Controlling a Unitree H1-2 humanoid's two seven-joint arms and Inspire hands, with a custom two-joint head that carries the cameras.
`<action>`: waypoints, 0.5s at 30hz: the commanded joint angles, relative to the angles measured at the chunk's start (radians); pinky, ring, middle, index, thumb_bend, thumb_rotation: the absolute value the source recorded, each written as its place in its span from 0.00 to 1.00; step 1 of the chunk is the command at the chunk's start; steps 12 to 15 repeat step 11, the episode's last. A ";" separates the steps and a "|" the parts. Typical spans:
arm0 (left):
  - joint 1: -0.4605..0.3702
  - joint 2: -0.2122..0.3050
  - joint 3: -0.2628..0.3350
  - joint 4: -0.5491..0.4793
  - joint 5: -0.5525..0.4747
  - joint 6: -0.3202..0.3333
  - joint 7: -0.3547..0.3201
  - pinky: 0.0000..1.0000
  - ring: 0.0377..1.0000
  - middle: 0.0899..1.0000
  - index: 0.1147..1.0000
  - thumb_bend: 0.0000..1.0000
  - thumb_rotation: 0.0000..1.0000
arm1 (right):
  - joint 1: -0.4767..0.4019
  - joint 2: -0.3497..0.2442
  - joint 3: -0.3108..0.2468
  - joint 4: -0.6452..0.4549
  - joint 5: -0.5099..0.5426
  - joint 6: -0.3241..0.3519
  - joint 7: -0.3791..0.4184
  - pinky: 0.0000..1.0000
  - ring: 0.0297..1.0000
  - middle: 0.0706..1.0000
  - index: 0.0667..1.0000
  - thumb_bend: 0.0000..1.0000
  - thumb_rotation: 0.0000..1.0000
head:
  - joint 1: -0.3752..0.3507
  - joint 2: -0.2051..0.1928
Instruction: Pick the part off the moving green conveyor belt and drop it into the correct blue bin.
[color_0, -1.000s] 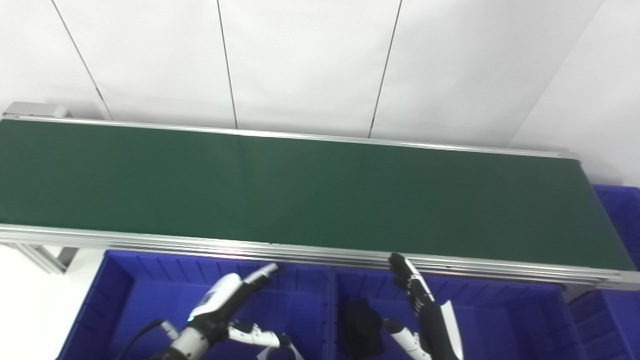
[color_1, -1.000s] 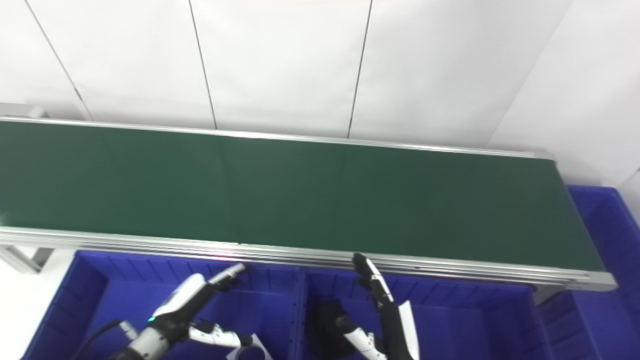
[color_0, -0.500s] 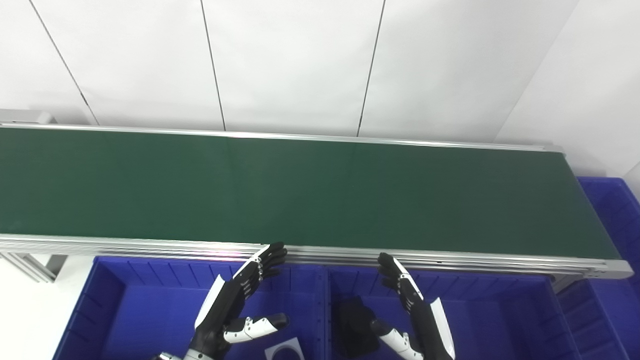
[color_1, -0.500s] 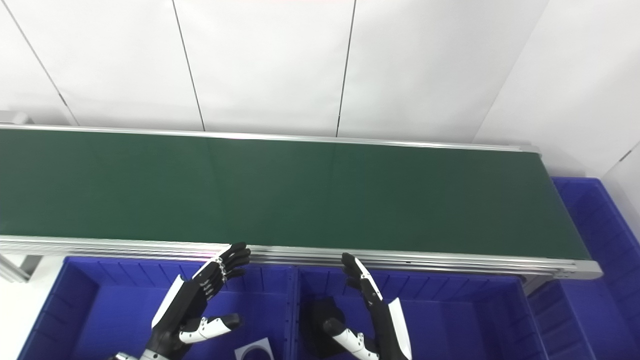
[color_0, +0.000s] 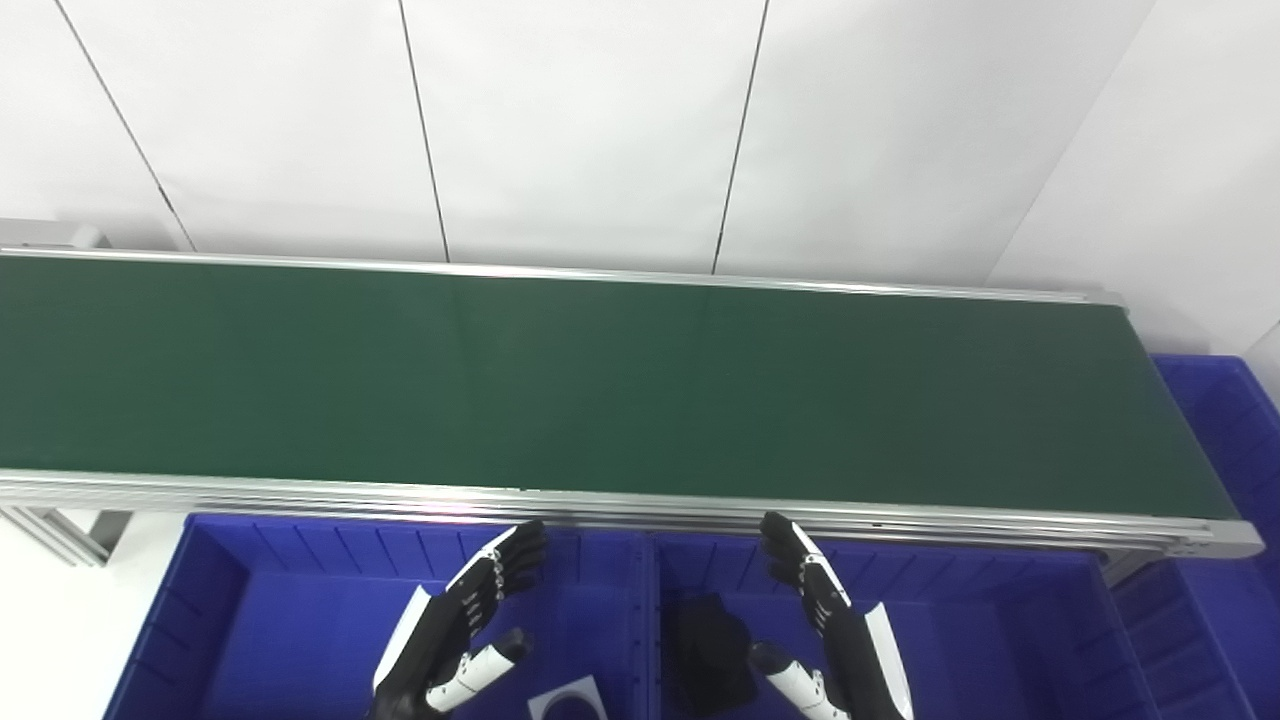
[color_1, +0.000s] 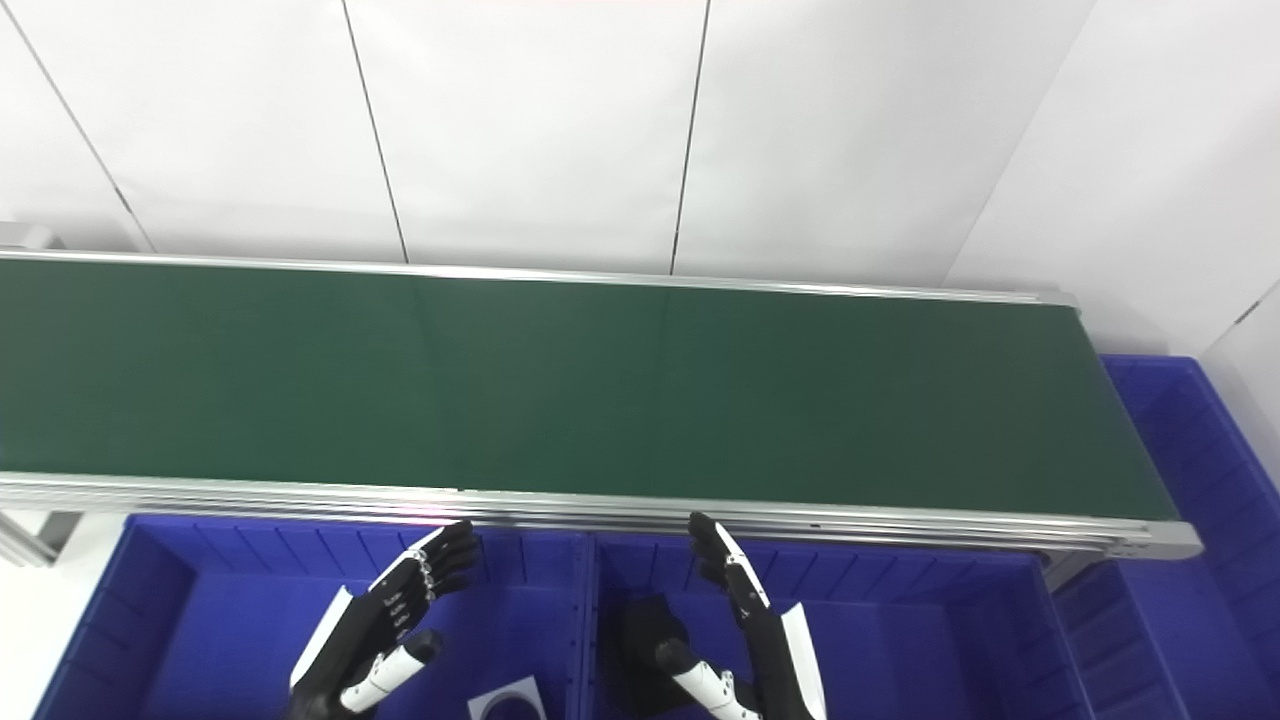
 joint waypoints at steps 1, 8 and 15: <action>-0.016 0.008 -0.005 -0.015 0.024 -0.036 0.015 0.83 0.86 0.87 0.85 0.75 0.76 | -0.004 0.006 -0.004 -0.024 0.000 -0.051 0.006 0.84 0.88 0.89 0.90 0.78 0.80 | -0.001 -0.001; -0.023 0.013 -0.008 -0.010 0.057 -0.036 0.060 0.82 0.85 0.85 0.84 0.74 0.76 | -0.011 0.010 -0.005 -0.017 -0.026 -0.052 -0.004 0.84 0.88 0.89 0.90 0.77 0.80 | 0.000 -0.006; -0.026 0.019 -0.015 -0.010 0.063 -0.036 0.072 0.82 0.85 0.85 0.83 0.74 0.76 | -0.015 0.014 -0.005 -0.012 -0.021 -0.052 -0.006 0.84 0.88 0.89 0.90 0.77 0.80 | 0.001 -0.007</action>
